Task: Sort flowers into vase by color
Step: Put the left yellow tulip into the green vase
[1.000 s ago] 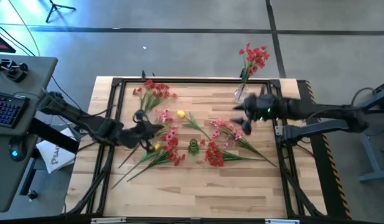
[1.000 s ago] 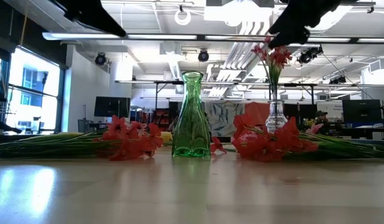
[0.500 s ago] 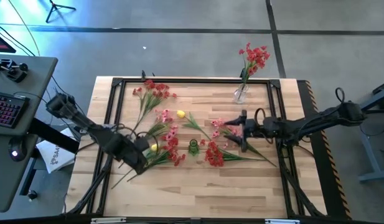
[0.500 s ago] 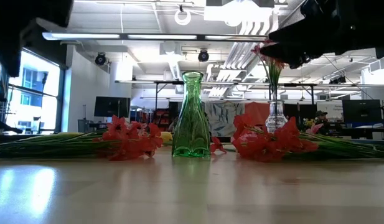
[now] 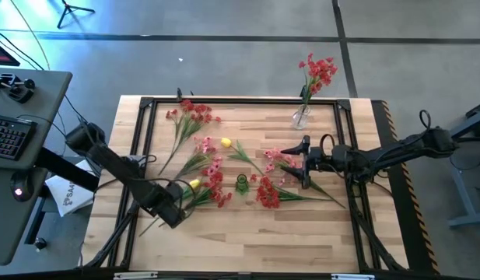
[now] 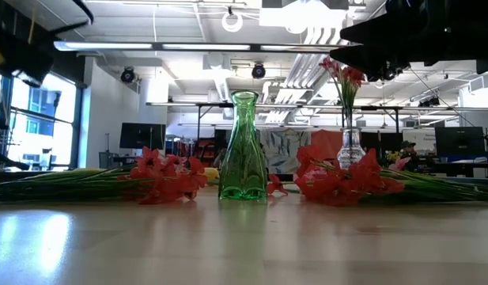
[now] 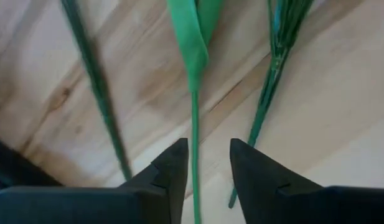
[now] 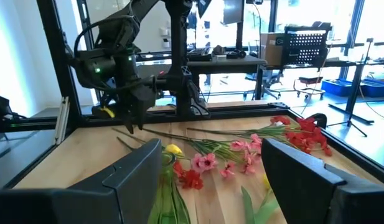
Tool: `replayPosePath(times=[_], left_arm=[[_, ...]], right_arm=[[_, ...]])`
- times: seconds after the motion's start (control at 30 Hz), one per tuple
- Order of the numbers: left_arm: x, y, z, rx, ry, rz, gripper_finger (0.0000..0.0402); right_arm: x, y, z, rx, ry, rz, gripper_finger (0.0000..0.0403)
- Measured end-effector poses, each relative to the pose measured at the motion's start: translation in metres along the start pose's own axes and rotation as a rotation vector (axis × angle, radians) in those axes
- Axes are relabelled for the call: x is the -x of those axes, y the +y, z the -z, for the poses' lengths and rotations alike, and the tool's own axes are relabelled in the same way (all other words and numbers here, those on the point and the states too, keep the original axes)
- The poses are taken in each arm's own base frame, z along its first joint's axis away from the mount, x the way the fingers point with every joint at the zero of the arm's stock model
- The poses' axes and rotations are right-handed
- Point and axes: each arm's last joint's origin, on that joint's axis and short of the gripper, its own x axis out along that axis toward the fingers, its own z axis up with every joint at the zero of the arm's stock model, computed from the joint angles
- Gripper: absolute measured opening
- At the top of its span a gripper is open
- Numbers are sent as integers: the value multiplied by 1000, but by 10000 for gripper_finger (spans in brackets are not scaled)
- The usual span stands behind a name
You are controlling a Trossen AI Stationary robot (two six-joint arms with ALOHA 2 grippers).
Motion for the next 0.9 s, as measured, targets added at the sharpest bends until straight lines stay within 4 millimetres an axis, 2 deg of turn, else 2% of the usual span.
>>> replayPosePath(times=[0.13,0.23,0.4,0.53,0.6,0.73,0.9], left_arm=[[-9,-4,-2,-16,2,-7,124],[-13,-8,-4,-32,-14,-9,115],[-30,-3,-7,-23,-9,-85,74],[-38,-3,-6,-45,-11,-70,29],[-38,-2,-7,-57,-11,-76,9],[-33,4,-7,-58,-53,-98,3],[-10,20,-4,-27,-89,-86,1]], right_arm=[[0,0,0,40,0,-3,270],[0,0,0,42,-1,-2,270],[0,-1,0,39,-1,20,270],[0,-1,0,35,-2,23,270],[0,-1,0,36,-2,24,270],[0,-1,-1,43,-2,39,270],[0,-2,0,49,6,62,270]])
